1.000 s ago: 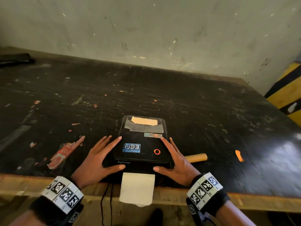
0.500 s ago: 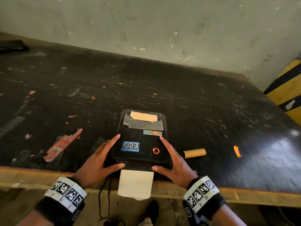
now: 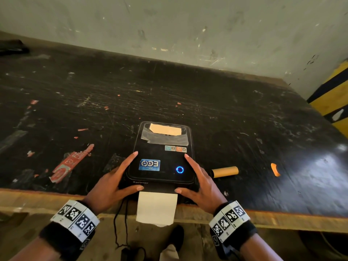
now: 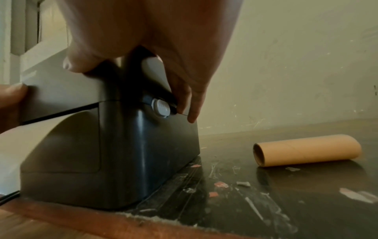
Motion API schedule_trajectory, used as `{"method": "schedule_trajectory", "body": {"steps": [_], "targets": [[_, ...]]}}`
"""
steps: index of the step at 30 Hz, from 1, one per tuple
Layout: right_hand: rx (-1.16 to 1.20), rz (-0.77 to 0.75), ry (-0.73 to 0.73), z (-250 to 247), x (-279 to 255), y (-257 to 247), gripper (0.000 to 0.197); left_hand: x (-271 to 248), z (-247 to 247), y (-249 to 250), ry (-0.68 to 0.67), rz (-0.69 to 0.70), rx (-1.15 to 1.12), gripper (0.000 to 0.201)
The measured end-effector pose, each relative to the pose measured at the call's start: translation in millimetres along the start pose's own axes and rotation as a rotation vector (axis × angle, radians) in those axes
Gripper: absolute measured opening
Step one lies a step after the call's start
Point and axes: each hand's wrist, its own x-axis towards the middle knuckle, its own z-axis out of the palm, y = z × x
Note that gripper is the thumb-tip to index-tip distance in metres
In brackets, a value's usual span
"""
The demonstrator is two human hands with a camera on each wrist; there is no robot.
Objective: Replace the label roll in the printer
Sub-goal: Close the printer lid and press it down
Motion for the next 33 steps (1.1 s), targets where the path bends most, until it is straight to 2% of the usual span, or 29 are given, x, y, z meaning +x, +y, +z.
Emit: {"method": "schedule_trajectory", "body": {"steps": [8, 33], "targets": [[0.018, -0.017, 0.027, 2.7, -1.2, 2.1, 0.094, -1.8, 4.4, -0.1, 0.055, 0.015, -0.105, 0.092], [0.048, -0.041, 0.054, 6.0, -2.0, 2.8, 0.093, 0.1, 5.7, 1.0, 0.053, -0.024, -0.063, 0.094]]}}
